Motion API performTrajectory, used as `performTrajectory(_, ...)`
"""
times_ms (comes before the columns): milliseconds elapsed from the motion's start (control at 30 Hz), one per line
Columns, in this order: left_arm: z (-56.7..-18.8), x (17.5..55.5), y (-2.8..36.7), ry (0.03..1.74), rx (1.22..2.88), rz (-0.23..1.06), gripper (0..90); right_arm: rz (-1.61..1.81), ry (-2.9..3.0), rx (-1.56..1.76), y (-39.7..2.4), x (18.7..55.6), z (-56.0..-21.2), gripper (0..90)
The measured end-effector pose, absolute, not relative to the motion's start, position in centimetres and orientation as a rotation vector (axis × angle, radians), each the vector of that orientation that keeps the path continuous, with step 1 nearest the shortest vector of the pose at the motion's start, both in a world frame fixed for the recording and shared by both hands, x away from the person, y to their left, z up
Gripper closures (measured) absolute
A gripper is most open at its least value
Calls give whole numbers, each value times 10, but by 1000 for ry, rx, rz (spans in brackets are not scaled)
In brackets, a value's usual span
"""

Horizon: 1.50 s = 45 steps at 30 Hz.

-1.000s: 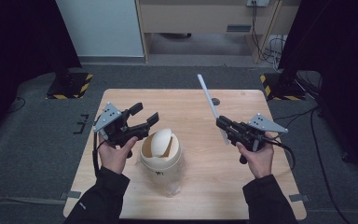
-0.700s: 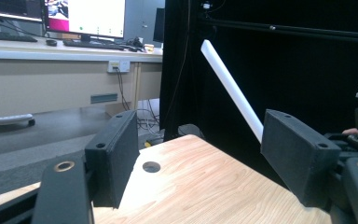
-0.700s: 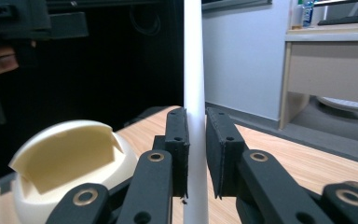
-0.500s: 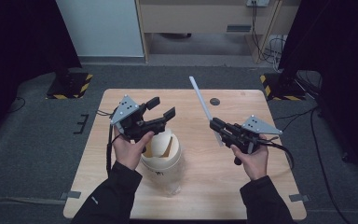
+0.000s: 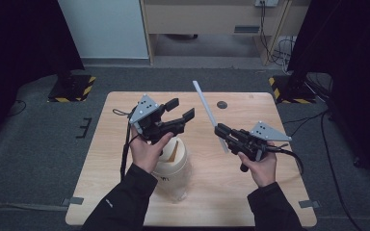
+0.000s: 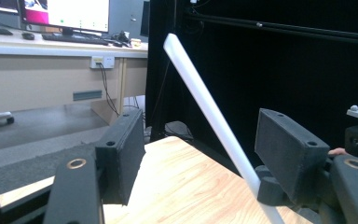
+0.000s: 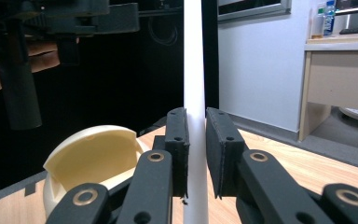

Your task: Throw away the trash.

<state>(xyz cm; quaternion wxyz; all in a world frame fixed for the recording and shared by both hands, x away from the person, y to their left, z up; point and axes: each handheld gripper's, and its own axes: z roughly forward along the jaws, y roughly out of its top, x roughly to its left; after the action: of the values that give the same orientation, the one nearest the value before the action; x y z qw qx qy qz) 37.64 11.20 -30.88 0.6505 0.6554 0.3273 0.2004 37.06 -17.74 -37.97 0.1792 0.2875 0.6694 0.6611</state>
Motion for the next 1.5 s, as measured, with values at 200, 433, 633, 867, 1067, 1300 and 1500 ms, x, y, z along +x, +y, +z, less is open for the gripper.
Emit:
performTrajectory(200, -310, 376, 104, 740, 1491, 445, 336, 1902, 1902, 780, -175, 369, -381, 795)
performTrajectory(433, -309, 378, 89, 731, 1500, 437, 340, 1922, 1896, 765, -178, 367, -378, 795)
performTrajectory(633, -308, 381, 77, 725, 1513, 434, 355, 1938, 1899, 751, -180, 366, -377, 795)
performTrajectory(867, -308, 383, 70, 727, 1510, 436, 409, 1928, 1914, 716, -178, 364, -375, 795)
performTrajectory(1067, -309, 384, 70, 727, 1508, 411, 521, 1923, 1926, 705, -176, 364, -376, 795)
performTrajectory(1300, -309, 382, 70, 731, 1513, 402, 655, 1904, 1946, 696, -174, 364, -378, 795)
performTrajectory(1500, -308, 379, 69, 717, 1511, 367, 743, 1898, 1961, 693, -172, 364, -380, 794)
